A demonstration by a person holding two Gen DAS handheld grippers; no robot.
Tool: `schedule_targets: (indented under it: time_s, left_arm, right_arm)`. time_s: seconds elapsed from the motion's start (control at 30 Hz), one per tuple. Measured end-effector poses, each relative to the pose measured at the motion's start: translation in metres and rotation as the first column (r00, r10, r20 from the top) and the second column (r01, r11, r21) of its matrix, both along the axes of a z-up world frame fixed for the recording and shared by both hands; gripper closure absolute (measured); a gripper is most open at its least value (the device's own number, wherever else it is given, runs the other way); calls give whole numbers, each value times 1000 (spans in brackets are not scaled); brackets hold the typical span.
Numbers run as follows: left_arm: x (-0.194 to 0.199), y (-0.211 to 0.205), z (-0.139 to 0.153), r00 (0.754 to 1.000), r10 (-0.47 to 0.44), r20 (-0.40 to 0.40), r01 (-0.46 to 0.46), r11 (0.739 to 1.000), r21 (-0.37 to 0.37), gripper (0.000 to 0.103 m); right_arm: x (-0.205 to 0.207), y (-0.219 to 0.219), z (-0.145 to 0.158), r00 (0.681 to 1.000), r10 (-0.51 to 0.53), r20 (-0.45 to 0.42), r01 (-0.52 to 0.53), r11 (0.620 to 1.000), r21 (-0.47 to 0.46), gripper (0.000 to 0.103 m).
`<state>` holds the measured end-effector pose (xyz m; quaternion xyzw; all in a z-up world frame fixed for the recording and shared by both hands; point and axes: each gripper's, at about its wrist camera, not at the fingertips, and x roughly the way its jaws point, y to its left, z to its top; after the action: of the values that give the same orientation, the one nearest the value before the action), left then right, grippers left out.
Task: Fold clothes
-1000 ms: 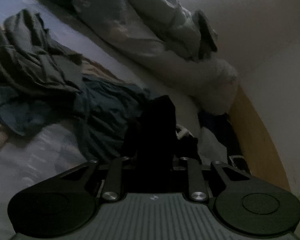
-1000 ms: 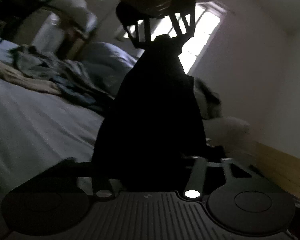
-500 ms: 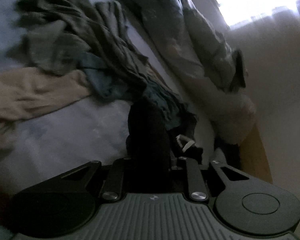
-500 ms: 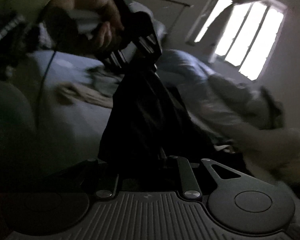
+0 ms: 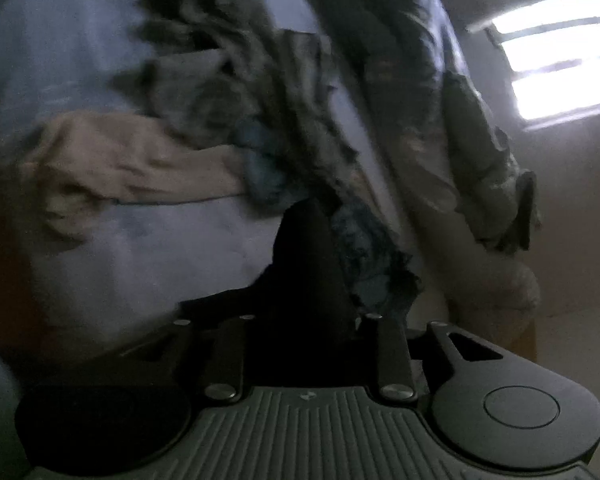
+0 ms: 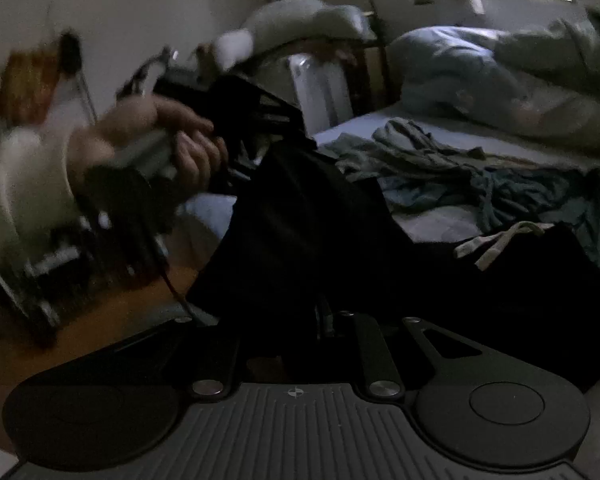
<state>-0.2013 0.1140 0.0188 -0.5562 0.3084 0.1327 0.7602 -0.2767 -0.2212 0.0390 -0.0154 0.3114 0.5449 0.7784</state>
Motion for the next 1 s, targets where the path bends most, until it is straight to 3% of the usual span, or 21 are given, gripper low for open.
schedule_targets:
  time_s: [0.13,0.3,0.47,0.67,0.8,0.83,0.93,1.0]
  left_arm:
    - [59,-37,3,1000,-20,-11,21,999,34,73]
    - [139,-81,-14,993,-69,-96,77,994,77,72]
    - [201,-123,-37,980,-83,-182,107,986,129,71]
    - [249,-153,-62,963,-53,-265,119,964,238,69]
    - [272,-172,-78,960,-98,-262,183,928,324,52]
    - [276,-175,-81,960,-118,-254,204,915,347,44]
    - [278,-177,-85,962,-216,-168,265,887,379,26]
    - [271,-172,-83,961,-256,-108,278,882,382,23]
  right_arm:
    - [58,-39,-3,990,-92,-109,104,988,111,87]
    - [128,-96,-27,950,-207,-234,250,953,169,87]
    - [180,-139,-65,900,-290,-326,348,928,133,87]
    - [249,-164,-120,859,-317,-403,379,922,82,87]
    - [265,-177,-156,811,-341,-476,435,895,100,86]
    - [264,-178,-162,808,-346,-477,444,890,106,85]
    - [262,-183,-179,786,-356,-506,478,868,132,82]
    - [262,-188,-185,772,-355,-527,493,858,145,77]
